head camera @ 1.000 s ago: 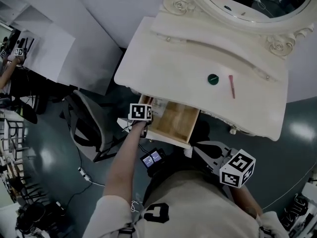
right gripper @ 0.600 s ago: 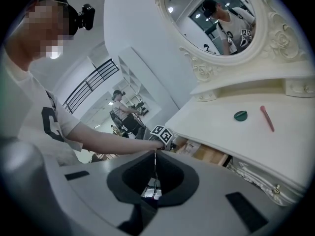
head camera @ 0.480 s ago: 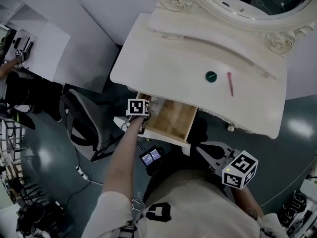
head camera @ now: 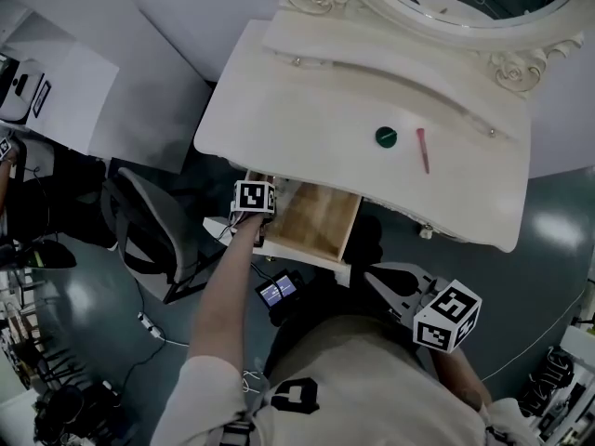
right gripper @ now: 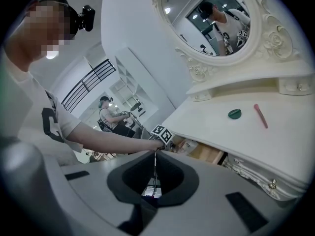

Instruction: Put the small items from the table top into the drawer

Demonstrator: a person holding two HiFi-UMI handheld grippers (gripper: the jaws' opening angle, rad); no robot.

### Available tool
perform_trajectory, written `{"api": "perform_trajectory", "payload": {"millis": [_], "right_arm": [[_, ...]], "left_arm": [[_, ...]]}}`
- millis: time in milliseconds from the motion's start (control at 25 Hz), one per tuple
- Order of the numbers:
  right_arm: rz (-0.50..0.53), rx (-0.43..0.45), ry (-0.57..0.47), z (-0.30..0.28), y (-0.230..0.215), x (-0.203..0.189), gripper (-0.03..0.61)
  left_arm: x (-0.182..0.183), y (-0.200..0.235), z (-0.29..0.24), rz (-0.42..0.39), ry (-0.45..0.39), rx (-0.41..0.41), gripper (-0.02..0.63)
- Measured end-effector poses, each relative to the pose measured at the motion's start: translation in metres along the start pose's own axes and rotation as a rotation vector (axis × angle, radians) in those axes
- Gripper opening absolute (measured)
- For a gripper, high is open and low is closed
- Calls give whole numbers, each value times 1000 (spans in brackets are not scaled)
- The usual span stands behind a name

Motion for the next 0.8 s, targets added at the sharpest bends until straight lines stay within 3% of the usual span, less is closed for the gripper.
{"api": "perform_trajectory", "payload": {"millis": [280,800], "right_arm": [[4,-5,-8,-1,1,0,29],[31,11,-34,-7,10,5,29]], "left_arm": [[0,-6,4,-24,2,-19,198],[3,-10,49,-46,-110,-106,206]]}}
Point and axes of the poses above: the fingertips, and each gripper's own axes: z backward along the fingers, y to its left, x out of its top, the point moved 4 cm from there along z, backward along the fingers, and after that the axes turned 7 degrees about x, right-handed, at the moved point
